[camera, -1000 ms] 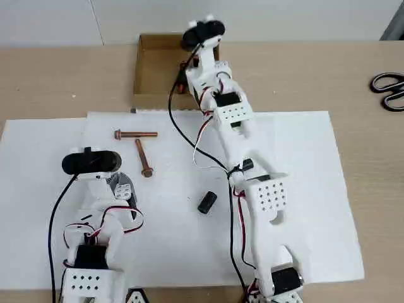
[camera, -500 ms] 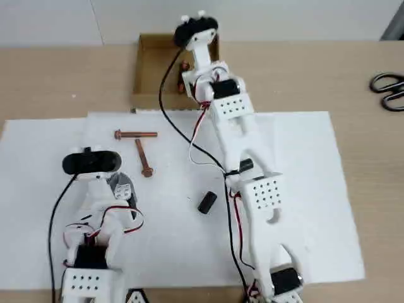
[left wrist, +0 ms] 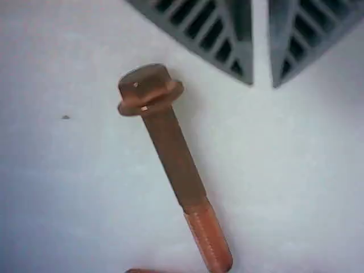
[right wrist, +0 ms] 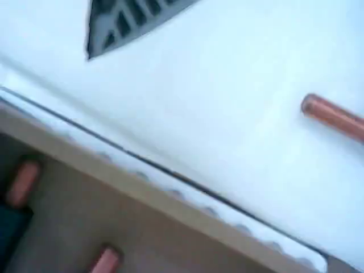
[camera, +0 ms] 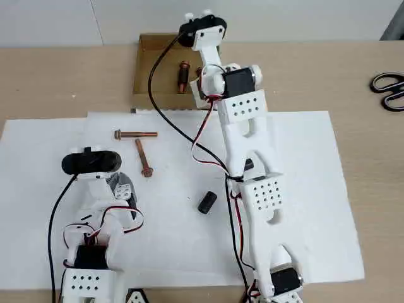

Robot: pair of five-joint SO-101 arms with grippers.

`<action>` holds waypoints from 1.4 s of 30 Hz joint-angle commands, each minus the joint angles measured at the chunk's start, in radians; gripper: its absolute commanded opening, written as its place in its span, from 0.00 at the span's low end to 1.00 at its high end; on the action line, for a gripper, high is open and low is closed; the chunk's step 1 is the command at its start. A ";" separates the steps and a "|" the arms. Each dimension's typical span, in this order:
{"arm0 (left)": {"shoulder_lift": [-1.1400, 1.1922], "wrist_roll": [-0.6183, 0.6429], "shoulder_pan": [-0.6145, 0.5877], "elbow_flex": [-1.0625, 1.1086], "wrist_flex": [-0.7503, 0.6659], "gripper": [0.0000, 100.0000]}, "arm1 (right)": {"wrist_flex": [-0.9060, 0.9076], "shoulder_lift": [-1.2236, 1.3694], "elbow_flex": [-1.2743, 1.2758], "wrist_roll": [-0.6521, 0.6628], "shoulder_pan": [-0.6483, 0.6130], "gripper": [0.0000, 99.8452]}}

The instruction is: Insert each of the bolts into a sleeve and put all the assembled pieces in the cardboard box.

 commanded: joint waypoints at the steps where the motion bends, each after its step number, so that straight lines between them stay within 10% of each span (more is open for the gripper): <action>1: -0.008 0.002 -0.006 -0.010 -0.018 0.01 | 0.028 -0.131 -0.014 0.006 0.005 0.17; 19: -0.008 0.002 -0.008 -0.010 -0.018 0.01 | 0.018 -0.842 1.231 0.011 -0.008 0.11; 26: -0.008 0.002 -0.008 -0.010 -0.018 0.01 | 0.021 -0.921 1.491 0.109 -0.027 0.11; 42: -0.008 0.002 -0.008 -0.010 -0.018 0.01 | 0.016 -0.946 1.692 -0.103 -0.165 0.11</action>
